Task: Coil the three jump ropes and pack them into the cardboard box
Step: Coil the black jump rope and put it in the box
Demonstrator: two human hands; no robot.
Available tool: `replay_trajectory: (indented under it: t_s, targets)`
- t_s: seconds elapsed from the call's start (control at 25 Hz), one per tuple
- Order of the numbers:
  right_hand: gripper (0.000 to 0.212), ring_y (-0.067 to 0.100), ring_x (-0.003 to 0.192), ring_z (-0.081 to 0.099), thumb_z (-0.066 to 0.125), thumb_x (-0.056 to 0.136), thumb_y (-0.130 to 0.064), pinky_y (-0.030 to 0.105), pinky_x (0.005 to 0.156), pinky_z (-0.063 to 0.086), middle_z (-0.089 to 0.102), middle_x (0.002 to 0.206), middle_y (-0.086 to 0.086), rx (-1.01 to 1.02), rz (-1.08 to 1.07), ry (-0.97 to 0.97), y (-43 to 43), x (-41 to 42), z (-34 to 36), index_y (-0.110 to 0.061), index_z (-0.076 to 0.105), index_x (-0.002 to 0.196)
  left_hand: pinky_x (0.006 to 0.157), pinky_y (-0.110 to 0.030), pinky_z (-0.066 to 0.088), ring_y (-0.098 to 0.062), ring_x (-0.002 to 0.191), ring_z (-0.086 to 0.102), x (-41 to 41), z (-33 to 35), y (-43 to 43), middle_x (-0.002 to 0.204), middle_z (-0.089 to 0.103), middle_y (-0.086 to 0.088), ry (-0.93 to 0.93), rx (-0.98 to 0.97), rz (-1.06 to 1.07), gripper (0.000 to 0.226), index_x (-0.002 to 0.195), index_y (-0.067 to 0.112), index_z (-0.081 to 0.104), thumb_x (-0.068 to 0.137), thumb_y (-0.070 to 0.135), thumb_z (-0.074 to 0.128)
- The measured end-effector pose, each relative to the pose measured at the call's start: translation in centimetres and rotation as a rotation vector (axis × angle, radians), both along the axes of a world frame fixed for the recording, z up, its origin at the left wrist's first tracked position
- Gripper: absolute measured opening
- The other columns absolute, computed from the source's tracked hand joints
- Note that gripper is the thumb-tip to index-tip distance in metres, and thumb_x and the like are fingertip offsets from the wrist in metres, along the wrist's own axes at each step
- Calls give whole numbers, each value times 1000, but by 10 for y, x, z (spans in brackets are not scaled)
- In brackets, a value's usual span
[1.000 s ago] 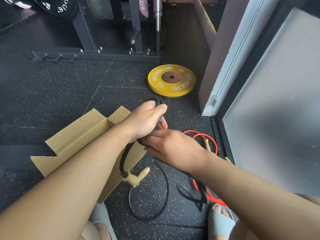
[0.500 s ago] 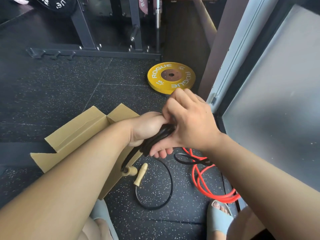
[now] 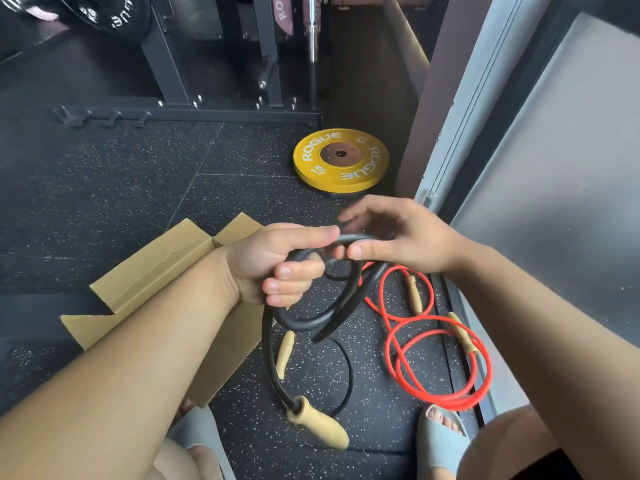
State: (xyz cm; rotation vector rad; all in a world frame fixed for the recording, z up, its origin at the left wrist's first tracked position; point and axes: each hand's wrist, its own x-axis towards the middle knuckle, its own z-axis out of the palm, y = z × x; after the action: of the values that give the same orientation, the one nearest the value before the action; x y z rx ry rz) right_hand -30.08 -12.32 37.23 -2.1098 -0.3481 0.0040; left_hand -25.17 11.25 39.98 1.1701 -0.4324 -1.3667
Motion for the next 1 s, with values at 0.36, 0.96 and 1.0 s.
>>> replay_trajectory:
  t_s: [0.36, 0.96, 1.0]
  targets:
    - [39, -3, 114, 58, 71, 95, -25, 33, 105, 45, 63, 120, -22, -178, 33, 141, -27, 2, -25, -35, 58, 130, 30, -14, 34, -3, 23, 37, 15, 1, 6, 36, 38, 9, 72, -163, 114, 26, 91, 11, 66, 96, 32, 51]
    - [47, 26, 122, 59, 50, 88, -10, 45, 99, 37, 67, 126, -4, -1041, -402, 477, -24, 0, -51, -39, 66, 123, 29, -17, 35, -6, 23, 42, 31, 15, 26, 36, 46, 7, 121, -407, 212, 22, 94, 11, 57, 97, 31, 49]
    - [48, 24, 125, 59, 47, 90, -12, 46, 105, 38, 67, 130, -6, -943, -422, 401, -19, -1, -50, -40, 64, 126, 29, -16, 35, -5, 23, 41, 30, 15, 25, 35, 44, 8, 86, -379, 243, 24, 92, 12, 57, 97, 32, 45]
